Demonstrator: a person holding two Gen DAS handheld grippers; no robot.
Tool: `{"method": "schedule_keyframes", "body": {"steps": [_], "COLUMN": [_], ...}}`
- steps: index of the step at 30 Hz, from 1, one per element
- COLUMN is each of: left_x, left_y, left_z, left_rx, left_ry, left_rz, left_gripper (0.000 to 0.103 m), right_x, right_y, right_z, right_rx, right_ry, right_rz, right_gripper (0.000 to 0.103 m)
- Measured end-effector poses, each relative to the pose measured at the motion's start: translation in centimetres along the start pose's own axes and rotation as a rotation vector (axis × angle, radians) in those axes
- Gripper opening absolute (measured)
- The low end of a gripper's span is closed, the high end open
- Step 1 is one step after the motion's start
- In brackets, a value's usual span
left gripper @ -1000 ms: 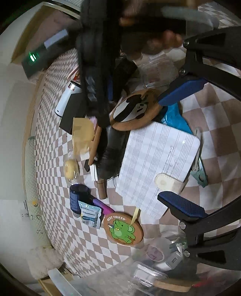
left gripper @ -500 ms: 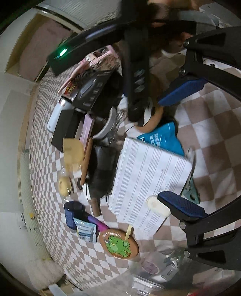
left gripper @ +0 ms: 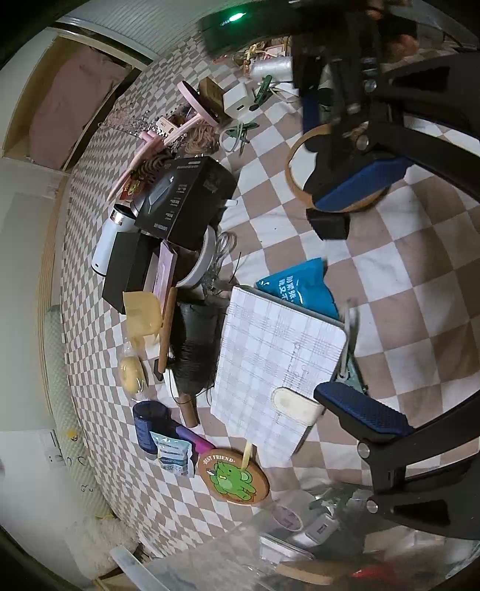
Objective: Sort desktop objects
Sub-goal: 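Lower the right tool onto the panda cork coaster and close on its rim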
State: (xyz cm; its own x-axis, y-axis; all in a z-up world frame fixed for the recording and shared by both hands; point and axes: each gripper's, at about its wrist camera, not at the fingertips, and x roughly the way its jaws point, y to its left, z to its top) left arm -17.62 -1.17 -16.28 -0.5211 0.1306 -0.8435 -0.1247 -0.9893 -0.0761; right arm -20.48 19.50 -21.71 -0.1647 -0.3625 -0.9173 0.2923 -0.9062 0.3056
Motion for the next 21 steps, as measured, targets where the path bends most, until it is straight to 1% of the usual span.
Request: {"method": "schedule_keyframes", "body": {"steps": [2, 5, 8, 9, 12, 14, 17, 18, 19, 21], "left_x": [0.0, 0.0, 0.1, 0.1, 0.0, -0.1, 0.0, 0.1, 0.2, 0.4], "left_y": [-0.1, -0.4, -0.7, -0.8, -0.9, -1.0, -0.9, -0.8, -0.7, -0.6], "left_z": [-0.2, -0.4, -0.5, -0.5, -0.5, -0.5, -0.6, -0.6, -0.6, -0.6], "left_rx": [0.005, 0.014, 0.017, 0.018, 0.018, 0.015, 0.012, 0.011, 0.010, 0.008], "left_ry": [0.004, 0.012, 0.019, 0.021, 0.020, 0.020, 0.024, 0.027, 0.032, 0.041], "left_rz": [0.003, 0.005, 0.001, 0.002, 0.002, 0.004, 0.008, 0.009, 0.012, 0.017], "left_gripper": [0.093, 0.093, 0.093, 0.093, 0.093, 0.093, 0.093, 0.093, 0.093, 0.093], "right_x": [-0.1, -0.2, -0.5, -1.1, -2.6, -3.2, -2.8, -2.5, -2.4, -1.3], "right_y": [0.2, 0.3, 1.1, 1.2, -0.1, -1.6, -3.6, -4.1, -4.5, -4.6], "right_z": [-1.0, -3.0, -4.3, -4.3, -2.9, -1.2, 0.6, 1.1, 1.2, 1.8], "right_rx": [-0.013, -0.024, -0.071, -0.071, 0.013, 0.086, 0.188, 0.202, 0.197, 0.172], "right_ry": [0.009, 0.046, 0.079, 0.068, 0.000, -0.051, -0.081, -0.088, -0.091, -0.070], "right_rz": [-0.002, 0.013, 0.001, 0.004, 0.043, 0.035, 0.048, 0.031, -0.006, -0.075], "right_gripper": [0.063, 0.066, 0.068, 0.067, 0.067, 0.067, 0.067, 0.067, 0.067, 0.066]}}
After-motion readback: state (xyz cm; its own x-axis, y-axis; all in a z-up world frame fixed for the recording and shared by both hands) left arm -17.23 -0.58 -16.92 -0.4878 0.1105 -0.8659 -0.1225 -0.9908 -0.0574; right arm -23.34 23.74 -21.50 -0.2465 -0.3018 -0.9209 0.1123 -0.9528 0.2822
